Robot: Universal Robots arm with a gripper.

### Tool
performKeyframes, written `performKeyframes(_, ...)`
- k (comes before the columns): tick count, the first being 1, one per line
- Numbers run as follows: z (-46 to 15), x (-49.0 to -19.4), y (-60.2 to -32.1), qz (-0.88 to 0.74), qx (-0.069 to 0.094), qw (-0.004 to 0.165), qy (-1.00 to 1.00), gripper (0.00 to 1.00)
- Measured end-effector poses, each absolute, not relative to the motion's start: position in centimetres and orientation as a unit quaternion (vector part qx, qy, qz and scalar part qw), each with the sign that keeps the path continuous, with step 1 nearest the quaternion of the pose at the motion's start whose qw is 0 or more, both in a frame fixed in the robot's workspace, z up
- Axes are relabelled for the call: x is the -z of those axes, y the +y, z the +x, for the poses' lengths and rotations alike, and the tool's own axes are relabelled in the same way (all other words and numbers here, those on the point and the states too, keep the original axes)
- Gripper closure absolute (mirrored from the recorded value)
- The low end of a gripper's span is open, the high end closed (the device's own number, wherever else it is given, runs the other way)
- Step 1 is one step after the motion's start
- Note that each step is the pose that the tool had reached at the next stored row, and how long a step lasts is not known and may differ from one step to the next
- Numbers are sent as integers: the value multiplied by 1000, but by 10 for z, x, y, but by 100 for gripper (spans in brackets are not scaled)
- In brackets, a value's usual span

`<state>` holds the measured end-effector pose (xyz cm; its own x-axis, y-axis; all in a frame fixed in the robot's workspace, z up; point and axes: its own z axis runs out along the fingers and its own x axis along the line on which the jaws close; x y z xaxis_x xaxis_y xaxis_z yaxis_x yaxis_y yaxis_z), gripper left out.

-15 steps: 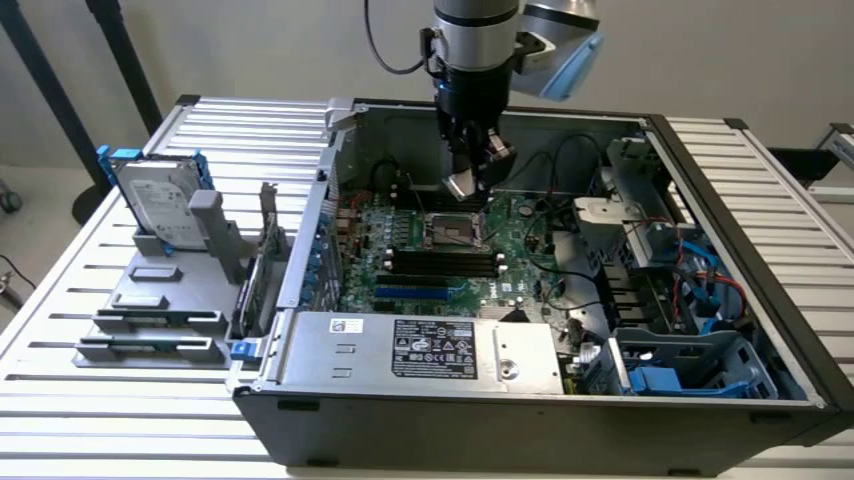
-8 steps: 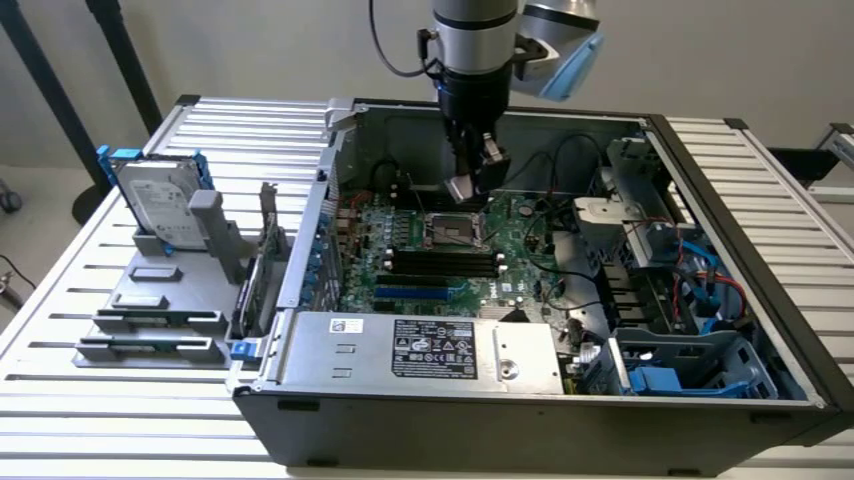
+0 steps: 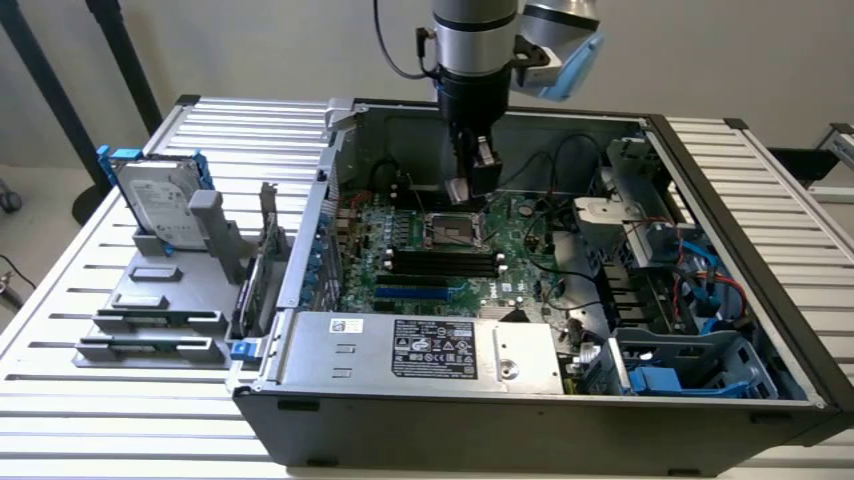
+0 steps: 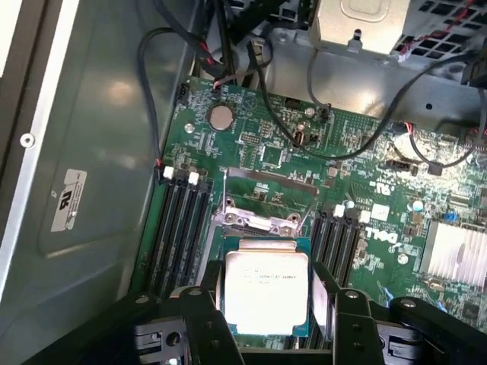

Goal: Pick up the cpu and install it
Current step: 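Place the cpu into insertion slot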

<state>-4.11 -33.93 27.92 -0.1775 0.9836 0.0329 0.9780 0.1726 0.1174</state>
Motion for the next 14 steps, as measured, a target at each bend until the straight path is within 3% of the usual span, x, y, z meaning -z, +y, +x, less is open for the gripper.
performKeyframes(8,-41,-279,-339,674,-30,-2,738,45)
performKeyframes(14,-41,-274,-339,702,-27,-4,712,45)
